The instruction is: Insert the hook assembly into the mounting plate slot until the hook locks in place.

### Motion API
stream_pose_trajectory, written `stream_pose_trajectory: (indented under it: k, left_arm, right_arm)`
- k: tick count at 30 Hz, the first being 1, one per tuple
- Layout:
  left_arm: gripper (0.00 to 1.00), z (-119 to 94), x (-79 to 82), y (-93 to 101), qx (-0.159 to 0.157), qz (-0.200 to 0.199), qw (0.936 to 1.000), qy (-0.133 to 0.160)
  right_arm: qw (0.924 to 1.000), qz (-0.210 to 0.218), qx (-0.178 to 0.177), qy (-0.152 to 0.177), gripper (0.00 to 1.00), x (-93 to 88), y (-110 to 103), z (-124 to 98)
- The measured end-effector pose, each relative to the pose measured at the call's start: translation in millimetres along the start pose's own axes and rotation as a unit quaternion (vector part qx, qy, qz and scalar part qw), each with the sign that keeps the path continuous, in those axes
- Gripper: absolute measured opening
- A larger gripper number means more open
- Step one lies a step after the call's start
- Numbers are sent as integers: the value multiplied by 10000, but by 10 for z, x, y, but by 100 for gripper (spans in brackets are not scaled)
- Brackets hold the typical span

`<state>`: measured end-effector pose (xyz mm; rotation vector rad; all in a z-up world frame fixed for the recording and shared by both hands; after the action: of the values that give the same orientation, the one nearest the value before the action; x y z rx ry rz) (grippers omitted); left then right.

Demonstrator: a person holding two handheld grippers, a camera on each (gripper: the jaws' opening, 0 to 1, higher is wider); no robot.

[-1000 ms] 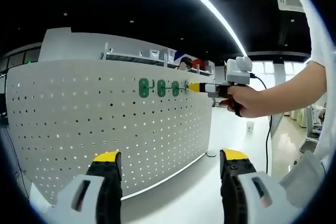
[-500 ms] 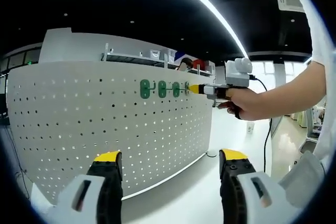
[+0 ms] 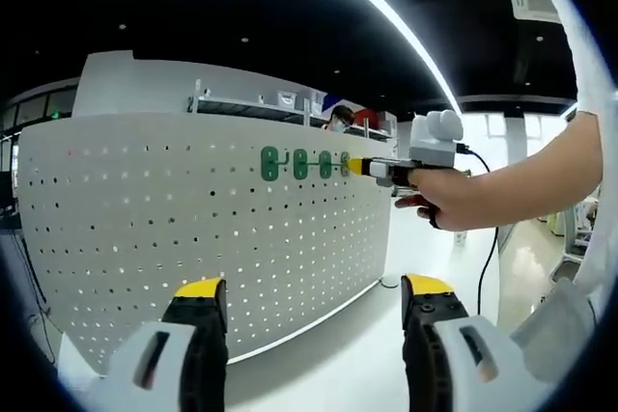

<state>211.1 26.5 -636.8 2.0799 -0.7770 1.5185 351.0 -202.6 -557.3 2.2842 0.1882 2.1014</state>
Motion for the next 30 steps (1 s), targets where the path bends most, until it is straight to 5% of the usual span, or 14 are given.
stream_pose_trajectory:
  k: [20, 30]
  left_arm:
    - [75, -11, 8, 16, 12, 3, 10000, 33]
    - [75, -8, 4, 17, 18, 30, 10000, 11]
  right_arm:
    - [9995, 146, 281, -60, 5, -9, 2, -9]
    - [9966, 245, 786, 29, 25, -36, -46, -59]
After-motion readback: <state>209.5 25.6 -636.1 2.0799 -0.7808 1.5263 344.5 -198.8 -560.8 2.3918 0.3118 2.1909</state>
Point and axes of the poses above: the point that each gripper's makers call its tool centre point, and the gripper's own axes: z roughly forward along the fingers, y roughly to its right, x roughly out of its top, the point moved 1 cm from there along -z, roughly backward along the fingers, and after that the axes turned 12 degrees about -y, right-handed, at the moved point
